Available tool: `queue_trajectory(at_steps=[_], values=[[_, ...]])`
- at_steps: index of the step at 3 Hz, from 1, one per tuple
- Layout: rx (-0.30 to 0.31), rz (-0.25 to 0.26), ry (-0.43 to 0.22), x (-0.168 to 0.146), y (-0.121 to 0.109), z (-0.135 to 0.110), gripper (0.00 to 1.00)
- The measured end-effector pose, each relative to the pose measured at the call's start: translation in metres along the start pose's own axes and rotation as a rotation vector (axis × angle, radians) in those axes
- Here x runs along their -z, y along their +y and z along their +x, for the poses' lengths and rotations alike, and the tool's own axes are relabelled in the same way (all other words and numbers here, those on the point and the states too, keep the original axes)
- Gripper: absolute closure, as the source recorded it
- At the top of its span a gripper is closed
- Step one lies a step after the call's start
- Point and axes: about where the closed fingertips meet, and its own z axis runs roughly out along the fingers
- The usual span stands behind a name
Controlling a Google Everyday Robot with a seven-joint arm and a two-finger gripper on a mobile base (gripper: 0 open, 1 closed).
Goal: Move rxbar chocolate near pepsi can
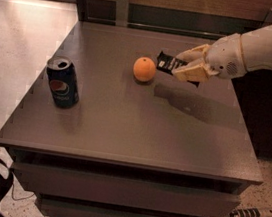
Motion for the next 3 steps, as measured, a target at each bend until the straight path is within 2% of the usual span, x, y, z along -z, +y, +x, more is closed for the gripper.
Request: queue_trajectory(at_steps=[3], values=[[-0.003,-0.026,0.001,-0.0102,0.0022,-0.0013,1.00]])
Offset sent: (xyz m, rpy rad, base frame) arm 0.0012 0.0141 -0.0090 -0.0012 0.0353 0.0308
